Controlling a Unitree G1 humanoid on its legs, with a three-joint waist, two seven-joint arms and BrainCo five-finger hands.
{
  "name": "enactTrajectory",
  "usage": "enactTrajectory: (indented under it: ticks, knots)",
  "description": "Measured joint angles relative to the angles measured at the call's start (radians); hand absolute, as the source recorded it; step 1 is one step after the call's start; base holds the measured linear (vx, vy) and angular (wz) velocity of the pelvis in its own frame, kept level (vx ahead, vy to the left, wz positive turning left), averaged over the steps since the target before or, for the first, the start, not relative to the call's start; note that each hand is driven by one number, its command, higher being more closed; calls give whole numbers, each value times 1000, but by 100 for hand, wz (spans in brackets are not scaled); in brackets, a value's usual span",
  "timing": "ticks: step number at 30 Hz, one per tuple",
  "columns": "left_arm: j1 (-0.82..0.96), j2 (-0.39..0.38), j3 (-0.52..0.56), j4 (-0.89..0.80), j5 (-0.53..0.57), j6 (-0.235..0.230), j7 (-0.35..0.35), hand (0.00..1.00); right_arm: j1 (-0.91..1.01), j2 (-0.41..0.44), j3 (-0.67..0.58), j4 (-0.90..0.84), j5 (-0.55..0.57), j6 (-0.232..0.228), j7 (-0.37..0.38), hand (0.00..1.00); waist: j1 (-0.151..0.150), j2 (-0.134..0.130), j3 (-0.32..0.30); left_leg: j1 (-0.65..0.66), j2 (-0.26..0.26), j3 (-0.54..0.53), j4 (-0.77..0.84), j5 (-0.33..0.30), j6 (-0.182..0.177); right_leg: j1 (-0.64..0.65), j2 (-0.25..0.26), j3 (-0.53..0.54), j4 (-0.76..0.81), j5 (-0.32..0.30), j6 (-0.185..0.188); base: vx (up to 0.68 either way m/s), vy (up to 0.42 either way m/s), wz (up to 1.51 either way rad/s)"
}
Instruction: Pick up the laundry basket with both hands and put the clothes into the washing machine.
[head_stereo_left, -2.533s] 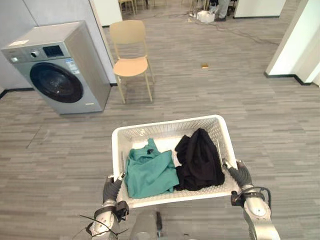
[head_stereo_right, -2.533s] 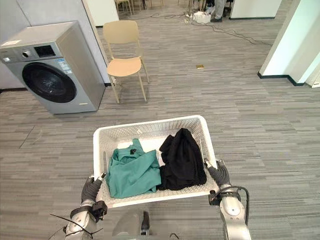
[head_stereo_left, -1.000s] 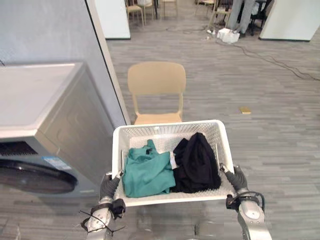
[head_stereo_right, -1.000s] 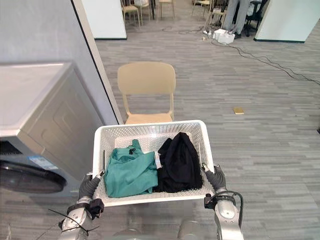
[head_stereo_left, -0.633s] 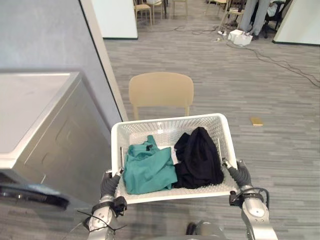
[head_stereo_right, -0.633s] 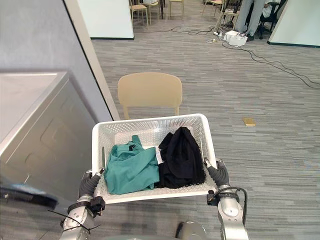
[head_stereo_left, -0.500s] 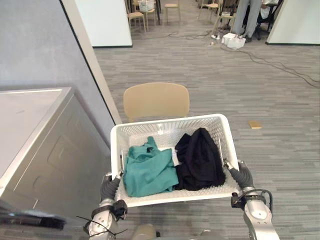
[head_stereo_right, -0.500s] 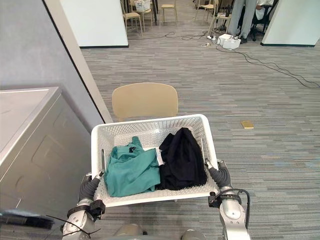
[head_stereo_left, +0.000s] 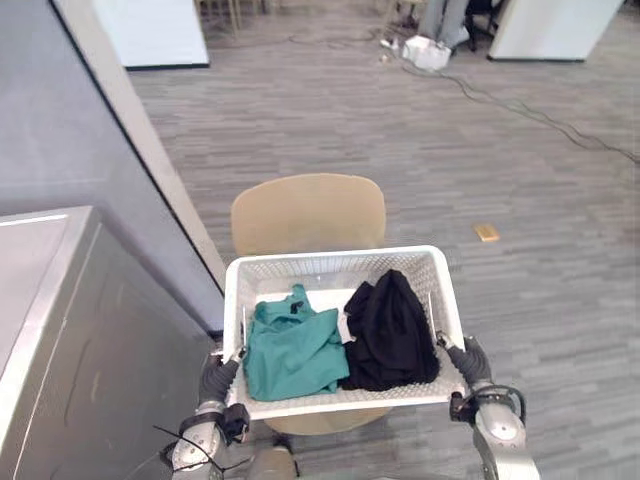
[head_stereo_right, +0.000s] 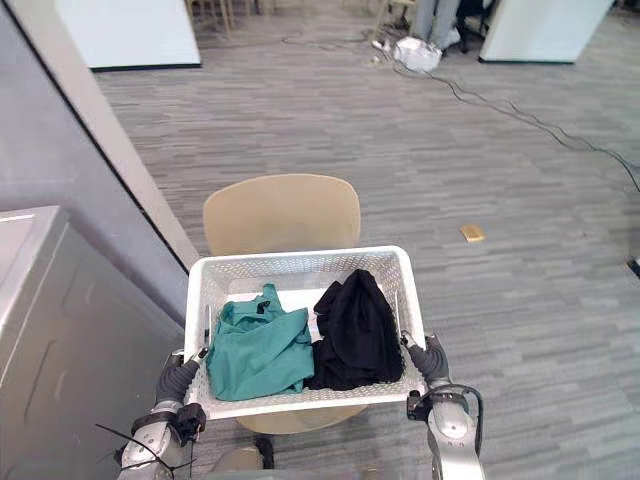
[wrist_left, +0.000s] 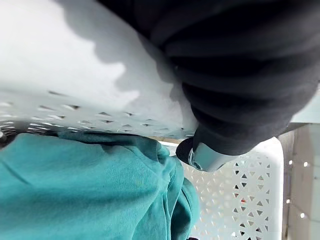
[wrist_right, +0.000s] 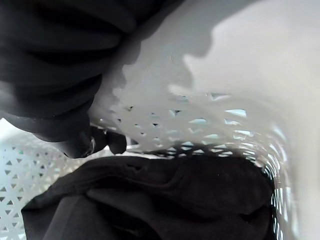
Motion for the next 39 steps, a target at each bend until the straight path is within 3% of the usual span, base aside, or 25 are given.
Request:
enactTrajectory:
  ticks: [3, 12, 18, 28, 33, 37, 38, 39]
  knots:
    - [-49, 3, -7, 36, 0, 1, 5, 100, -32, -31, -1, 8, 0, 0, -5, 100, -16, 12, 42, -65, 1, -11, -1, 25, 6, -48, 4, -9, -19, 0, 0, -89, -6, 1]
    - [-167, 12, -69, 100, -10, 0, 34, 100, -150, -105, -28, 128, 36, 1, -13, 100, -17, 23, 196, -180, 9, -58, -90, 137, -14, -195, 32, -18, 11, -18, 21, -153, -47, 9]
    - [-323, 80, -70, 155, -51, -1, 88, 100, -356, -135, 15, 250, 68, 7, -35, 100, -14, 22, 278, -204, 4, -62, -189, 227, -6, -276, 34, -9, 34, -3, 23, -79, -10, 1]
    - [-542, 153, -60, 275, -130, -36, 183, 100, -692, -197, 130, 432, 96, 13, -95, 100, -4, 31, 340, -195, 1, -60, -261, 277, -7, -303, 36, -9, 37, 0, 22, 13, -8, 0]
    - [-607, 155, -63, 331, -134, -36, 202, 100, -755, -212, 150, 490, 104, 22, -113, 100, 8, 41, 347, -195, 1, -59, -276, 282, -12, -308, 36, -10, 35, 0, 22, 31, -16, -1]
    - [-685, 156, -70, 410, -139, -35, 221, 100, -831, -236, 172, 559, 115, 24, -119, 100, 7, 57, 357, -187, 2, -76, -337, 323, -15, -318, 41, -26, 34, 0, 22, -2, -15, 7]
    - [-707, 157, -70, 428, -139, -35, 223, 0, -850, -239, 174, 565, 115, 24, -126, 100, 9, 59, 358, -188, 3, -78, -354, 334, -17, -328, 42, -29, 36, 1, 21, -17, -15, 8]
    - [-721, 158, -69, 438, -141, -35, 229, 0, -869, -240, 174, 577, 115, 24, -127, 100, 8, 60, 358, -188, 3, -78, -366, 340, -18, -334, 43, -29, 37, 2, 20, 0, 0, 0]
